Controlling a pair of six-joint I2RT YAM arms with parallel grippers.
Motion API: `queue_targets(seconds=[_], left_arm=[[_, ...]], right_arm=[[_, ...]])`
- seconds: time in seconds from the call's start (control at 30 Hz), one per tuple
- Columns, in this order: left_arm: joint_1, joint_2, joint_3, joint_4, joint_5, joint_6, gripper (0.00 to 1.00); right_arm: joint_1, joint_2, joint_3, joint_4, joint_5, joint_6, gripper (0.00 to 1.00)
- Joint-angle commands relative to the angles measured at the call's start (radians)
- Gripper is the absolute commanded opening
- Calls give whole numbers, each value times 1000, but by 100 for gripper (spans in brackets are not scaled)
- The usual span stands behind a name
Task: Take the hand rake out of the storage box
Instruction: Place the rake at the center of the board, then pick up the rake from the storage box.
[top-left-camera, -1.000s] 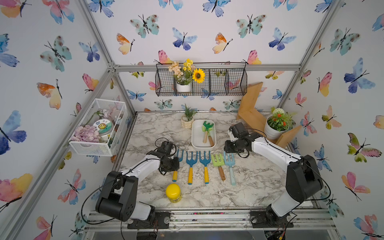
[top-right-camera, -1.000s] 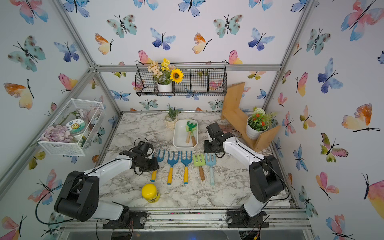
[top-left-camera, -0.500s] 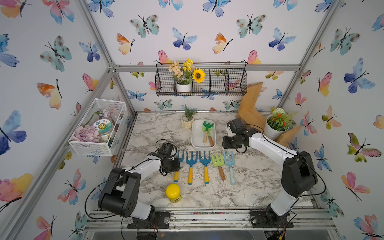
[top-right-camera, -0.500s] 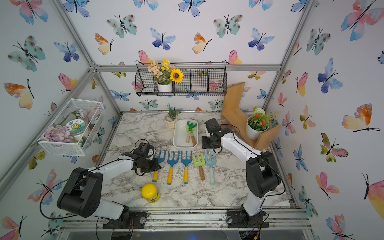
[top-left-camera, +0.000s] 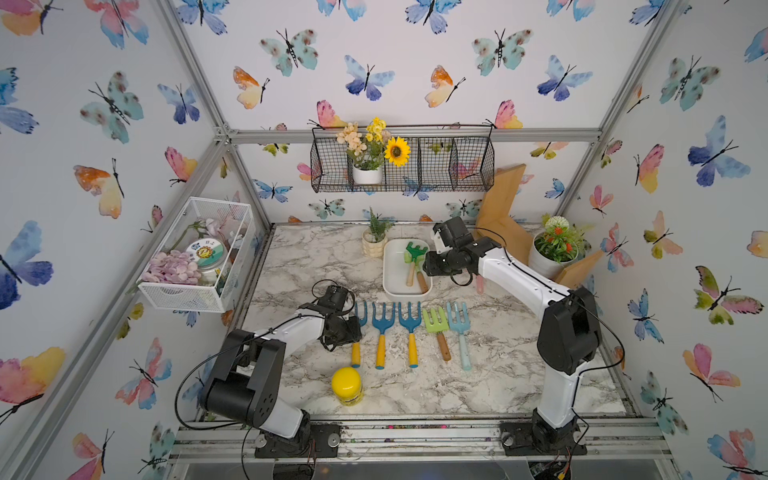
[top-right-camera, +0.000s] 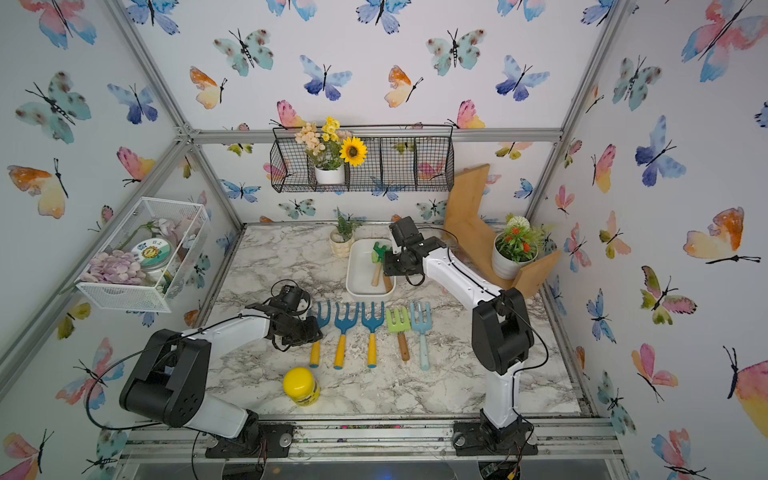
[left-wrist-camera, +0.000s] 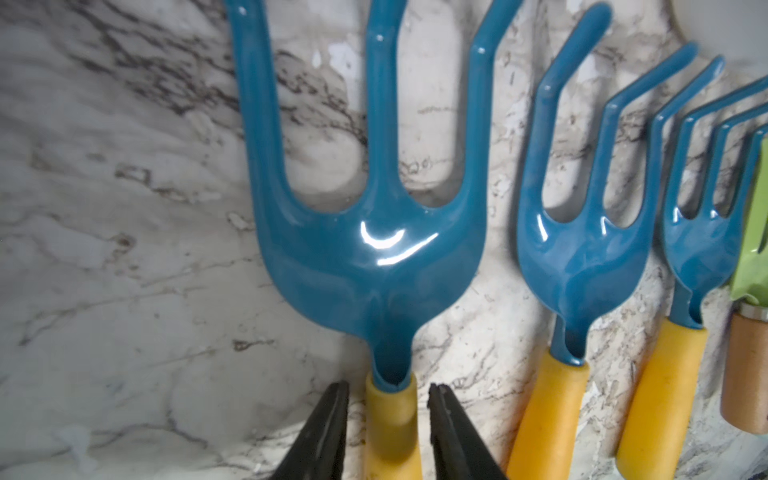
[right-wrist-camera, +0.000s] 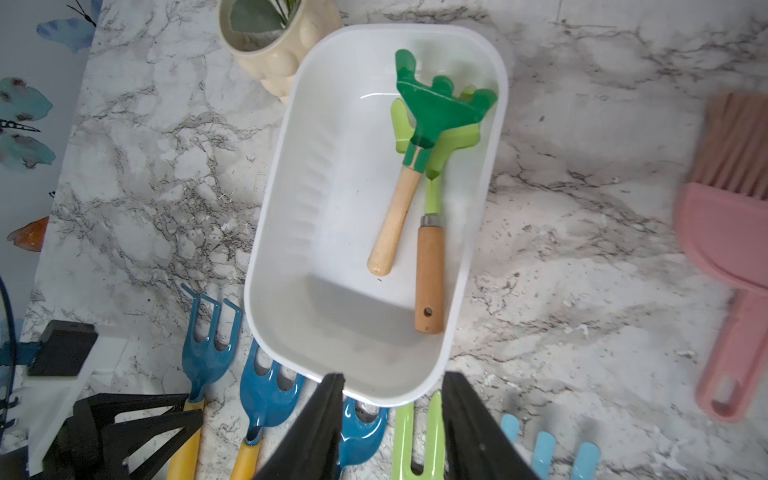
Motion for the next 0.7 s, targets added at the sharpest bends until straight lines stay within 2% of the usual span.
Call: queue_targets(seconds=[0.0, 0.23, 0.47, 0.67], left_arm=[[2, -6, 35, -68, -69, 5, 40], [2, -64, 158, -168, -169, 12, 48], [2, -88, 281, -198, -251, 15, 49], [1, -55, 339, -187, -265, 11, 49]], right_arm=[[15, 43, 41, 17, 15, 45, 45], [47, 155, 112, 75, 91, 118, 45], [52, 278, 195, 121, 157, 162, 45], [52, 406, 350, 75, 223, 175, 44]])
